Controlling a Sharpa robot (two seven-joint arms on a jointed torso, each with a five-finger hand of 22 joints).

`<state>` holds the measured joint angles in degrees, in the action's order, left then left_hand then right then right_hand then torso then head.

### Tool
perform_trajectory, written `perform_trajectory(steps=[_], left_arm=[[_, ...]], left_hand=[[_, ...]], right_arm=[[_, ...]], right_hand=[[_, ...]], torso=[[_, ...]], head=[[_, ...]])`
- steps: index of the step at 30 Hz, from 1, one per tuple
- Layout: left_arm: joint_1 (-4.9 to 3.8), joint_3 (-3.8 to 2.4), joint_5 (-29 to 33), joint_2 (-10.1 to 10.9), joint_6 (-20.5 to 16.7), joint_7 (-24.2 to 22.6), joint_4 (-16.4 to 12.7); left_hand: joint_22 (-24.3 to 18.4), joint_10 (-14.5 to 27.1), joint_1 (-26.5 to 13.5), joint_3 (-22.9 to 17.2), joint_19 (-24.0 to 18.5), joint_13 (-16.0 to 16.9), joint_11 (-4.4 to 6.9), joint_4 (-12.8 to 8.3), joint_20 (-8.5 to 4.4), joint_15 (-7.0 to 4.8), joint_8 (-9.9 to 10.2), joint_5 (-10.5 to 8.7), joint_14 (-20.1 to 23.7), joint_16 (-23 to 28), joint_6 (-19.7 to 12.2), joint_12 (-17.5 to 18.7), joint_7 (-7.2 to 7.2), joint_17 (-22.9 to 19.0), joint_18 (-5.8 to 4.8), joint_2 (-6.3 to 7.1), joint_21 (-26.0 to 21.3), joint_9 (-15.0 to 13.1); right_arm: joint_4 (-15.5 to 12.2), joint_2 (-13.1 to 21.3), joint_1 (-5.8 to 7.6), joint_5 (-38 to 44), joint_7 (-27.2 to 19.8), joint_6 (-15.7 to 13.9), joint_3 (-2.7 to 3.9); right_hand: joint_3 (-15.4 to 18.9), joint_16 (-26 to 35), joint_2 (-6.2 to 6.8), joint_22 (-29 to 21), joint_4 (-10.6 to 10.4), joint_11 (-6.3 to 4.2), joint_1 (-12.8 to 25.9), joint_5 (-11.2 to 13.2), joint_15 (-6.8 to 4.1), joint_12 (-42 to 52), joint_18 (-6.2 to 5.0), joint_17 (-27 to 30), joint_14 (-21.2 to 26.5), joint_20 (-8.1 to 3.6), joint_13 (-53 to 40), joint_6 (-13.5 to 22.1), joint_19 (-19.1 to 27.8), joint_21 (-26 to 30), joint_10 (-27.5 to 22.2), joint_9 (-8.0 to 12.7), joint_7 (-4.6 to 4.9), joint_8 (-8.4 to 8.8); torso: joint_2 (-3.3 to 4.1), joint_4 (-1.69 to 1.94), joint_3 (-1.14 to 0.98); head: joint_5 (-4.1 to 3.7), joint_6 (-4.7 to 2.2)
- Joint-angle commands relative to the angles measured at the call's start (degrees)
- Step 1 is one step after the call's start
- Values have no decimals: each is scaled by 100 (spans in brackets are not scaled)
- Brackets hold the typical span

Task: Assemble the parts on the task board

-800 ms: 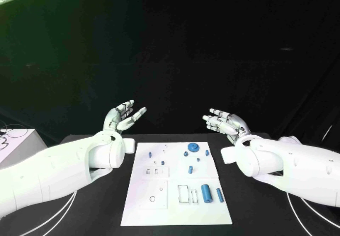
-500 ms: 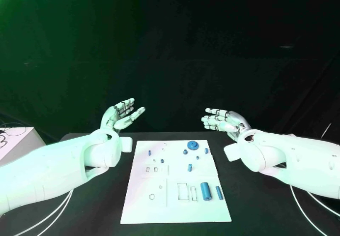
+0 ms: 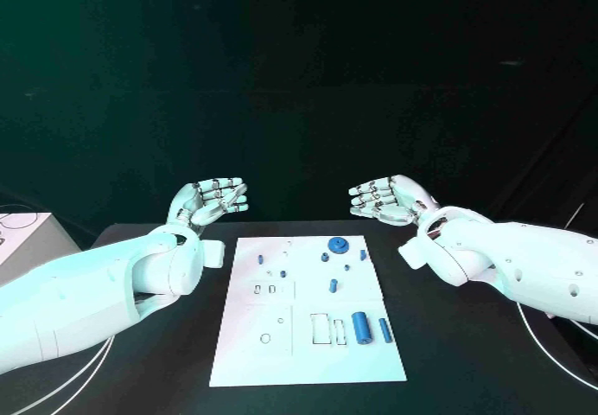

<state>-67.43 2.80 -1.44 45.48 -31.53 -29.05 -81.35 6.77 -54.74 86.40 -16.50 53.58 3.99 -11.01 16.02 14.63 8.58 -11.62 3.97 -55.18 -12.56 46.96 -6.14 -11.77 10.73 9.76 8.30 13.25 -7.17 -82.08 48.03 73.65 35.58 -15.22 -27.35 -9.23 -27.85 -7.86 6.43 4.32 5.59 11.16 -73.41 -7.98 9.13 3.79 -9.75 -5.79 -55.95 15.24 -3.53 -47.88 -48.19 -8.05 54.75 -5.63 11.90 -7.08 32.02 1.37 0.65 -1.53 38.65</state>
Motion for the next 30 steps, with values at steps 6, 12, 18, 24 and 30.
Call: perform_trajectory(steps=[6,12,18,24,30], left_arm=[[-12,-9,-333,270,328,154,-494],[-12,-25,-382,510,509,274,-971],[-12,-41,-401,665,652,365,-1346],[-11,-69,-410,747,759,435,-1611],[-11,-95,-412,778,801,484,-1712]], left_hand=[[301,-489,12,-139,683,40,188,-36,-320,-271,-113,-31,-688,-671,256,-14,-45,621,70,73,636,-40],[1083,-807,-56,-378,761,38,297,-28,-541,-415,-128,-42,-552,-2221,366,142,31,1853,25,229,1847,-145],[1884,-948,-109,-625,456,63,328,-34,-575,-478,-116,-39,-359,-3231,384,198,47,2495,50,328,2997,-234],[2263,-1016,-156,-745,292,90,345,-50,-571,-501,-116,-40,-400,-3605,392,189,56,2644,67,376,3553,-288],[2390,-1029,-183,-784,238,100,349,-53,-571,-507,-117,-41,-419,-3722,394,187,58,2678,71,394,3743,-309]], right_arm=[[201,-163,105,2708,889,297,20],[488,-422,149,3827,1423,683,27],[731,-665,159,4486,1730,873,29],[961,-922,154,4912,1926,1071,30],[1074,-1080,108,5172,2036,1278,29]], right_hand=[[1,-1228,276,685,0,-519,-224,3,-796,7,-71,-981,-2440,-883,-47,-1068,-2107,-1462,1466,-189,-179,-295],[-268,-2900,453,1505,-134,-650,-165,-18,-952,-22,-35,-2491,-2823,-1077,-70,-1197,-2422,-2610,1674,-309,-268,-233],[-513,-5555,650,4313,-264,-634,-66,-3,-924,-21,298,-5033,-3027,-1061,-78,-1144,-3085,-5014,1611,-439,-283,-192],[-638,-6624,765,5824,-349,-595,-30,3,-893,-25,499,-6082,-3066,-994,-55,-1090,-3365,-6232,1410,-571,-277,-198],[-623,-6785,810,6051,-381,-570,-12,5,-866,-30,521,-6212,-3056,-960,-47,-1060,-3381,-6416,1260,-620,-272,-199]], torso=[[168,88,35],[267,153,57],[341,223,82],[404,291,111],[450,332,125]], head=[[-94,-10],[-150,-17],[-215,-12],[-249,2],[-279,26]])
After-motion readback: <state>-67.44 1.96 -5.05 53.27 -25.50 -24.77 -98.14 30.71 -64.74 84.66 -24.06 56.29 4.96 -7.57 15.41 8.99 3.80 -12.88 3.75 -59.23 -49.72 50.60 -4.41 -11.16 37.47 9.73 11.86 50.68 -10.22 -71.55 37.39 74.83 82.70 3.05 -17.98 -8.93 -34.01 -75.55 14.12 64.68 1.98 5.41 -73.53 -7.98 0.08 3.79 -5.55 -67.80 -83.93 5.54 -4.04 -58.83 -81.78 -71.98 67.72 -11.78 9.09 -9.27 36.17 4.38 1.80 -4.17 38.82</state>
